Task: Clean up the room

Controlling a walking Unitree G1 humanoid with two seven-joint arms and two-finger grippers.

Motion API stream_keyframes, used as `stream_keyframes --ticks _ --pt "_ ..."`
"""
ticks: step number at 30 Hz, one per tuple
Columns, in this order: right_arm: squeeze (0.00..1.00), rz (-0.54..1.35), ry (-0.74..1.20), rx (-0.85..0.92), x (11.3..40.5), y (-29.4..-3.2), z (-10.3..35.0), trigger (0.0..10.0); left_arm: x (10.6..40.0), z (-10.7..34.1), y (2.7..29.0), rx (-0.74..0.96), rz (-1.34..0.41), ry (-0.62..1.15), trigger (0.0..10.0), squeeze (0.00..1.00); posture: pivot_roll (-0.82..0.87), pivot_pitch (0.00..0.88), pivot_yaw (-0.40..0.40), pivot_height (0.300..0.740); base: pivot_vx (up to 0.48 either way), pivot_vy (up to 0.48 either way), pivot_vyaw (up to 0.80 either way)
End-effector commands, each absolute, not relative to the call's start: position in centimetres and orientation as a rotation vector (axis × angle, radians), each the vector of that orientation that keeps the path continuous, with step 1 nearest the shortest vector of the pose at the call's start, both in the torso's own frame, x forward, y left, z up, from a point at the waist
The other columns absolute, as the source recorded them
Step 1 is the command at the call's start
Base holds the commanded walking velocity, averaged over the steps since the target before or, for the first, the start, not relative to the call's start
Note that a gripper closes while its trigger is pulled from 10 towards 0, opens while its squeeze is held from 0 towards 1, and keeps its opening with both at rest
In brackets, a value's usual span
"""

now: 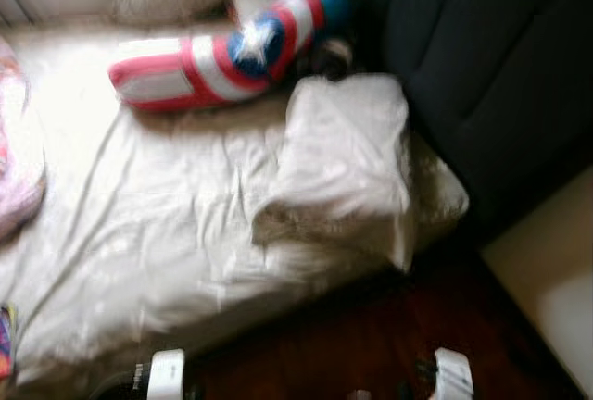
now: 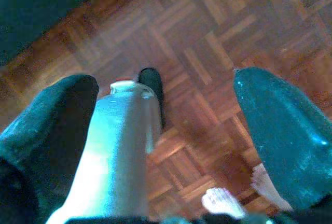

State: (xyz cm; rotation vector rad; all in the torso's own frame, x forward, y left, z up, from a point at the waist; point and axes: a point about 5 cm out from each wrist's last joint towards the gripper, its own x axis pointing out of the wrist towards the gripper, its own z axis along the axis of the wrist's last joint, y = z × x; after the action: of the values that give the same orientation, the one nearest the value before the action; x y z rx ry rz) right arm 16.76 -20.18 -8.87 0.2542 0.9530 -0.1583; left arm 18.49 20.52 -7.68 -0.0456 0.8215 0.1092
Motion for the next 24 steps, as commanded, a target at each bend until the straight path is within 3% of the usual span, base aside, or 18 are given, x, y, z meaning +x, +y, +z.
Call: stream_keyframes --ticks 1,8,24 --pt "0.0 -0.15 0.949 0.251 16.81 -20.09 -8.84 10.0 16.96 -8.39 20.88 -0.041 0.124 0.874 10.0 0.0 0.06 0.134 -0.025 0.72 0.0 0.0 0.0" --pt "0.0 -0.144 0.95 0.248 16.75 -20.13 -8.86 10.0 16.82 -8.47 20.83 -0.038 0.124 0.88 10.0 0.0 0.07 0.127 -0.027 0.72 0.0 0.0 0.0" --pt "0.0 -0.145 0.951 0.244 16.86 -20.1 -8.83 10.0 17.17 -8.3 20.82 -0.034 0.128 0.867 10.0 0.0 0.07 0.152 -0.03 0.72 0.293 0.0 0.0"
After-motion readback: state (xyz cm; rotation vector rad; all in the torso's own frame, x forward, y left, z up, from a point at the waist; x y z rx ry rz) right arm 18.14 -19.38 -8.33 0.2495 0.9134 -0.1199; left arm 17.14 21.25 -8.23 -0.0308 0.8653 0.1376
